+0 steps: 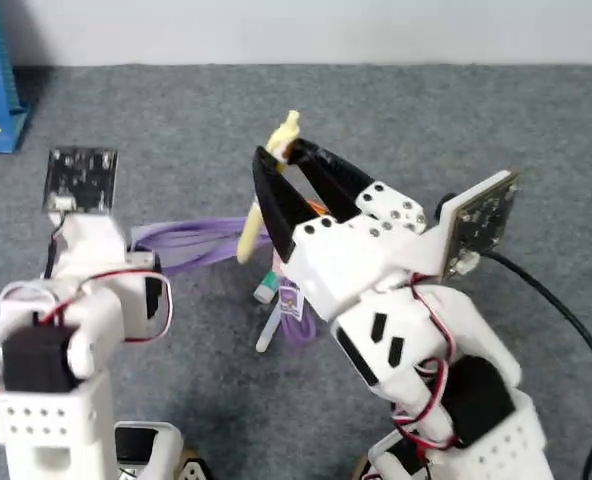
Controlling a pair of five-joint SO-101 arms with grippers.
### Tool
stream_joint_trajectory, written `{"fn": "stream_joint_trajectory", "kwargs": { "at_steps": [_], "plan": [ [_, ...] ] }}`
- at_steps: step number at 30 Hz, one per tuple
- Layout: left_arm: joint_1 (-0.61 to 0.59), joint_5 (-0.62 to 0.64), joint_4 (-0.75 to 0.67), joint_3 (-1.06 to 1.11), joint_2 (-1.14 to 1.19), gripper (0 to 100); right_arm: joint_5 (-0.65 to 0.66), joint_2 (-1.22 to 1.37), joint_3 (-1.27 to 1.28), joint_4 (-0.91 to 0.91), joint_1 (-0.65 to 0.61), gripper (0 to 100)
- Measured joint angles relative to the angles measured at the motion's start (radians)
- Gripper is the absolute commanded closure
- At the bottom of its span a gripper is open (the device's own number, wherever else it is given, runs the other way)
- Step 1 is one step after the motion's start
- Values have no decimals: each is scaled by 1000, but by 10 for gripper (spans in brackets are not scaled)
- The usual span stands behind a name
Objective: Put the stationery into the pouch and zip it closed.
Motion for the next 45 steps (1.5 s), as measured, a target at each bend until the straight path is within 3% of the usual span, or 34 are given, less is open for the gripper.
{"fn": "stream_joint_trajectory", "kwargs": {
  "at_steps": [12,19,24,28,39,45],
  "plan": [
    [-2,6,21,-60,84,988,0,37,322,-482,-2,991],
    [-2,6,21,-60,84,988,-2,204,345,-568,-2,987],
    [-2,6,23,-60,84,988,-3,232,344,-574,2,834],
    [-2,8,23,-58,84,988,-3,252,350,-494,0,731],
    [-2,29,23,-58,84,988,17,153,176,-8,60,823],
    [-2,32,23,-58,84,988,17,146,104,68,21,861]
  ]
}}
